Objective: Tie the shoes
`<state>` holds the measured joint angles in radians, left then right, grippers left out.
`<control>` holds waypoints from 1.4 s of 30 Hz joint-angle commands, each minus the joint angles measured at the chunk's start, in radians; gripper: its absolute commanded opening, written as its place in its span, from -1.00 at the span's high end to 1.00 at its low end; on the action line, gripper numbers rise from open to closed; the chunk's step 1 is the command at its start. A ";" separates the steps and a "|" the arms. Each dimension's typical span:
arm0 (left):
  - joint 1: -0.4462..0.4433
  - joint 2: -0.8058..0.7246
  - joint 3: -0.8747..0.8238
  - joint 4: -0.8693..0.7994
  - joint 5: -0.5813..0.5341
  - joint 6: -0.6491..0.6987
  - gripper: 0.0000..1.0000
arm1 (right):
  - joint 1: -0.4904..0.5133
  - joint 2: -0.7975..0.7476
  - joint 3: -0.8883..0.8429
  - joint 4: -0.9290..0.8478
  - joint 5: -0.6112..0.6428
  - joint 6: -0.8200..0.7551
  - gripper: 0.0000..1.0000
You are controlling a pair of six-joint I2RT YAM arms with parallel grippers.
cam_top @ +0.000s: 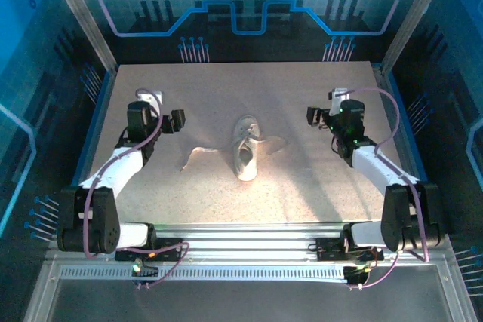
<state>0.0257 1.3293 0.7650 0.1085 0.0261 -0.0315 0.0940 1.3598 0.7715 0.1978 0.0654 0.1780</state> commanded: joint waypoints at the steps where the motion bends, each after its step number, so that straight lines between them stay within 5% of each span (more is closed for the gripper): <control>1: -0.005 0.014 0.074 -0.410 0.017 -0.058 -0.68 | 0.050 0.085 0.074 -0.321 -0.056 0.143 -0.68; 9: -0.075 0.132 0.196 -0.692 0.049 -0.130 -0.48 | 0.188 0.311 0.193 -0.488 -0.035 0.213 -0.38; 26: -0.216 0.395 0.228 -0.594 -0.028 -0.226 -0.45 | 0.280 0.478 0.315 -0.597 0.033 0.222 -0.41; 29: -0.217 0.429 0.250 -0.618 -0.027 -0.232 -0.14 | 0.281 0.488 0.330 -0.622 0.033 0.213 -0.12; 33: -0.217 0.416 0.254 -0.638 -0.020 -0.236 0.55 | 0.279 0.479 0.323 -0.631 0.031 0.205 0.61; 36: -0.217 0.358 0.259 -0.656 -0.013 -0.223 0.88 | 0.274 0.442 0.297 -0.619 0.024 0.204 0.97; 42: -0.216 0.220 0.365 -0.755 -0.029 -0.175 1.00 | 0.254 0.292 0.257 -0.603 0.030 0.207 1.00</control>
<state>-0.1883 1.6447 1.0473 -0.5850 -0.0181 -0.2371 0.3588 1.7512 1.0382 -0.4007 0.0967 0.3824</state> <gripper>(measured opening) 0.066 0.038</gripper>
